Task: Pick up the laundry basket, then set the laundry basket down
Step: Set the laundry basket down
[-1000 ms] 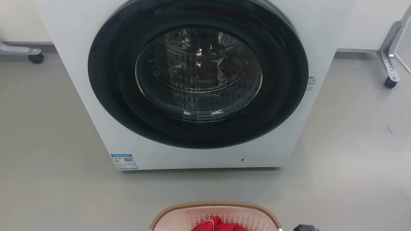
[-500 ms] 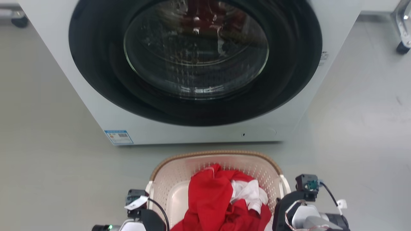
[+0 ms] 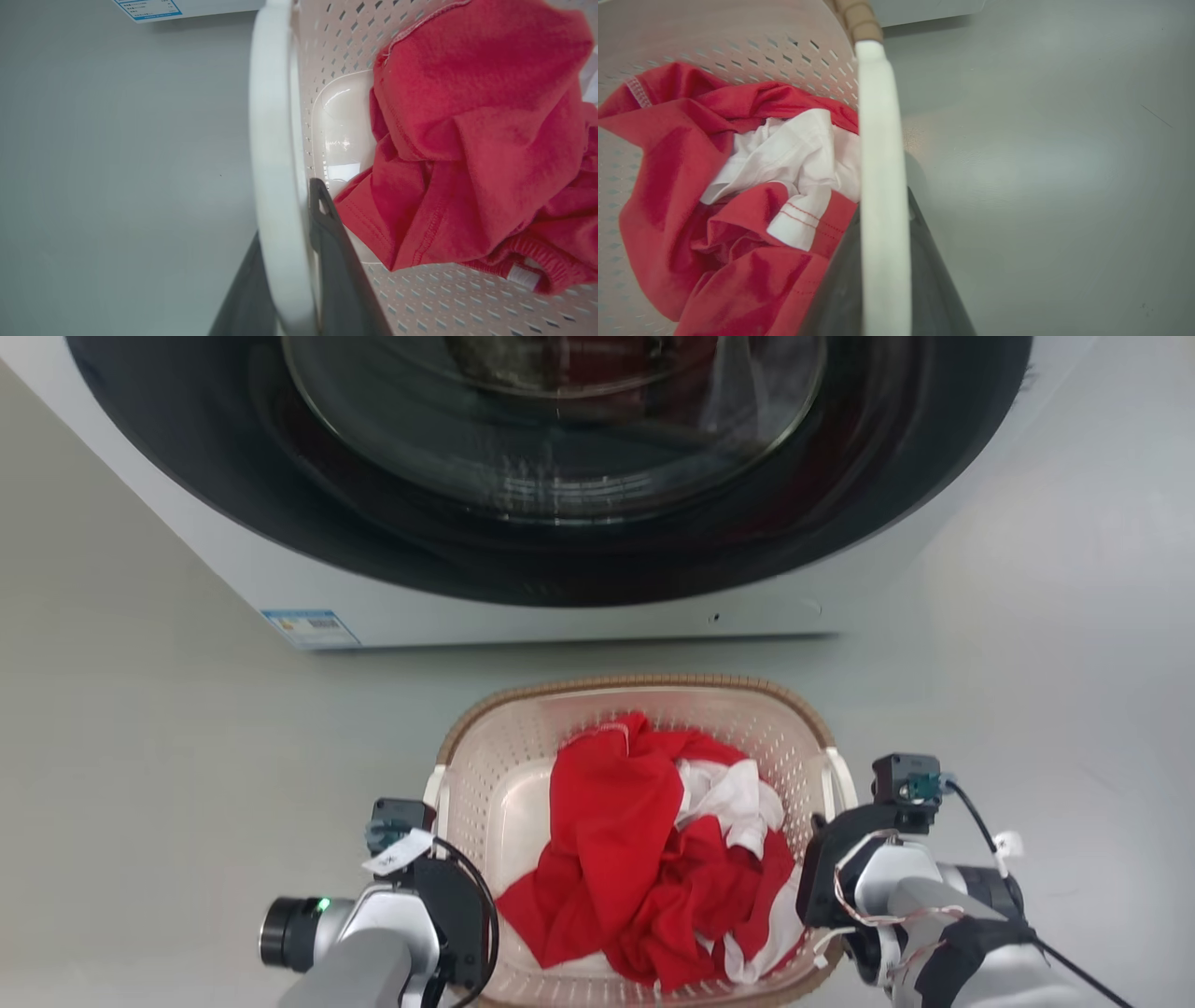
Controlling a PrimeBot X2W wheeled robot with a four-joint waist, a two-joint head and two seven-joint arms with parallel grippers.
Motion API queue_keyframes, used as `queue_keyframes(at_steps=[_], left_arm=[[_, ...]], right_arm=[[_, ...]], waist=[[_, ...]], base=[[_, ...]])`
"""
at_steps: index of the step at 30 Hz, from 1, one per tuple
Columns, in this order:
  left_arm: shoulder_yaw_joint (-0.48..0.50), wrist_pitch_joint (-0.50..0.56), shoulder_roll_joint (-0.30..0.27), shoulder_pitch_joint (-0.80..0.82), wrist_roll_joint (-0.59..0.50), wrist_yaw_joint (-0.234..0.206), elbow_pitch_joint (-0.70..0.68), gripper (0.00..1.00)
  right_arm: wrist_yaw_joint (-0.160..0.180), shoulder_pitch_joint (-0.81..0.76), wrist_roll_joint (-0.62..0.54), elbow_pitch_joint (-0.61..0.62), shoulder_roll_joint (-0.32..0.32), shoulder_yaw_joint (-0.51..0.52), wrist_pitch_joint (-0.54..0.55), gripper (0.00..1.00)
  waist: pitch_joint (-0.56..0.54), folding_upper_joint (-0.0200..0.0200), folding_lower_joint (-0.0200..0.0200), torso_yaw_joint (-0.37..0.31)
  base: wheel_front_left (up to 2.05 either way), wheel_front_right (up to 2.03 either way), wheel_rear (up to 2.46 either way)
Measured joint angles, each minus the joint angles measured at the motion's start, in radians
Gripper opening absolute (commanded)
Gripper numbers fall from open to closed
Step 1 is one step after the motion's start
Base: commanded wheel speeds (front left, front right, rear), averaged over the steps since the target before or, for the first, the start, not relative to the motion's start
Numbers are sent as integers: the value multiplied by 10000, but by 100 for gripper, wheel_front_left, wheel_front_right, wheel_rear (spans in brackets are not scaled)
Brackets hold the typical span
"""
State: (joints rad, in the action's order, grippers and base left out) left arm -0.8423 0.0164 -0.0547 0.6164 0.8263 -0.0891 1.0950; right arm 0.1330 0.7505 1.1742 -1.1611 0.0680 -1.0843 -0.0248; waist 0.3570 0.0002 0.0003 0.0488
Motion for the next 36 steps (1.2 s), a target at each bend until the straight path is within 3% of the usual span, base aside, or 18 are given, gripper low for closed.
queue_keyframes(at_steps=[25,36], left_arm=[[35,-522,-23,2477,-86,-169,-12,0],[59,-851,25,2983,-102,-167,295,0]], right_arm=[[-8,2616,-309,-443,81,182,-652,0],[-10,2943,-309,-487,73,207,-999,0]], waist=[[3679,0,-1,174],[4420,0,-2,278]], base=[[0,0,0],[0,0,0]])
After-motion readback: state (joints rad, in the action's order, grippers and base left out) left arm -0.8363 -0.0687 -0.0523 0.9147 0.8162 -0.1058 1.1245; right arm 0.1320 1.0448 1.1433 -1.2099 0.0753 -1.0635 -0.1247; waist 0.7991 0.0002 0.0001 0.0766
